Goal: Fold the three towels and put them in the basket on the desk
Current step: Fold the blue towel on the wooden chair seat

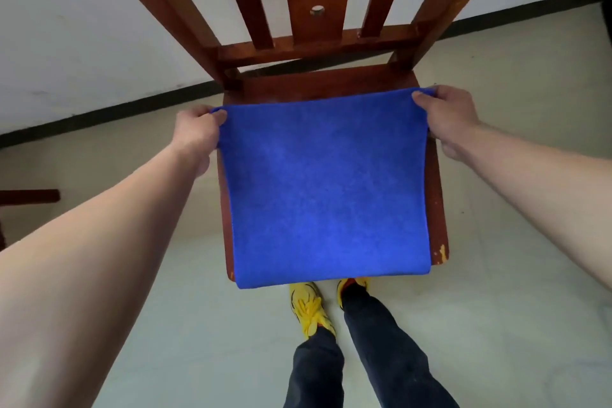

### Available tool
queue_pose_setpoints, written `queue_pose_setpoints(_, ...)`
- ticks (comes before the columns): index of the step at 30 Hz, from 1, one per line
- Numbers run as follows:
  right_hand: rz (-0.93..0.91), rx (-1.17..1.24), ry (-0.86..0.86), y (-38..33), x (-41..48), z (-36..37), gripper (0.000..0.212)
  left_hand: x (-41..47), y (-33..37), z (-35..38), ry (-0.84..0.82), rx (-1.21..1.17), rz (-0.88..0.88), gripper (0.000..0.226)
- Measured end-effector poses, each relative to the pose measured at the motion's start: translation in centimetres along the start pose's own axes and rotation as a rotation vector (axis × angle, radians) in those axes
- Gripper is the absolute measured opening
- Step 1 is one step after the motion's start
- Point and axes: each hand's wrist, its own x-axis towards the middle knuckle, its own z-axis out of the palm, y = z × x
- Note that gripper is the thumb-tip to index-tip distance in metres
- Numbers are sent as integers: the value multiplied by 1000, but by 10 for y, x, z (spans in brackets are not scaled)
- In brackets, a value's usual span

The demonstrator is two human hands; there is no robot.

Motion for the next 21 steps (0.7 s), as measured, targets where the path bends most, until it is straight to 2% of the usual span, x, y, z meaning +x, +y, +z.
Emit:
queue_pose_setpoints(11,-26,-140,105,12,41,22,6,45,-10,24,179,-65,-72,11)
queue_pose_setpoints(15,-71,-263,124,11,41,24,11,48,-11,25,259,-49,-99,14)
queue_pose_setpoints(17,-126,-370,113,10,37,22,19,45,-11,24,298,11,-77,10)
queue_pose_setpoints(19,-172,-476,117,12,22,14,29,29,-19,19,347,162,-31,18)
queue_pose_setpoints(21,-212,-538,155,22,-7,0,26,-3,-35,13,366,342,50,21)
